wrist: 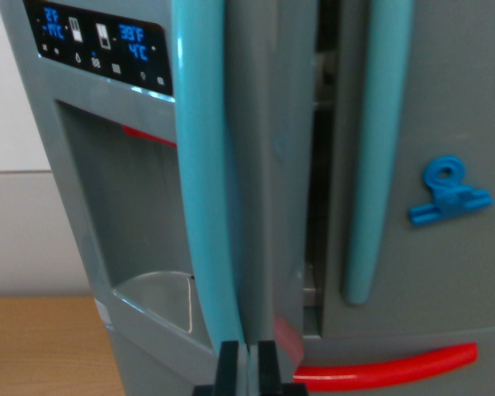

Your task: Close fridge door

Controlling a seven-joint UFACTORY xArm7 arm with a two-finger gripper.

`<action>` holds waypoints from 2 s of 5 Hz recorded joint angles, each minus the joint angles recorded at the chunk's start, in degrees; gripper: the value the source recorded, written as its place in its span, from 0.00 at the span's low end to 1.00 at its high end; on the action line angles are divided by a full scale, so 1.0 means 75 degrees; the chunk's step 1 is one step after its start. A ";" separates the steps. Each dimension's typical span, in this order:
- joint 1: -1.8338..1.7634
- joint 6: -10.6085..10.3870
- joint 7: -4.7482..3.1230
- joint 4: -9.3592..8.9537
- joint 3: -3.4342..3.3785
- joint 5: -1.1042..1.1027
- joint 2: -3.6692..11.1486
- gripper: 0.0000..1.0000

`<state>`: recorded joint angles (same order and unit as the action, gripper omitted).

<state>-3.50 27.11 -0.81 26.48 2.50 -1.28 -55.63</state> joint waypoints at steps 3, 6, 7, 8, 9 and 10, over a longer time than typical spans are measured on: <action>0.0000 -0.0001 0.0000 0.0434 -0.0155 0.0000 0.0655 1.00; 0.0000 -0.0003 0.0000 0.1323 -0.0437 0.0000 0.1918 1.00; 0.0000 -0.0003 0.0000 0.1323 -0.0437 0.0000 0.1918 1.00; 0.0000 -0.0005 0.0000 0.1689 -0.0503 0.0000 0.2460 1.00; 0.0000 -0.0005 0.0000 0.1689 -0.0503 0.0000 0.2460 1.00; 0.0000 -0.0008 0.0000 0.2005 -0.0542 0.0000 0.2904 1.00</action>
<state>-3.50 27.05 -0.81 41.52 -1.56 -1.28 -33.85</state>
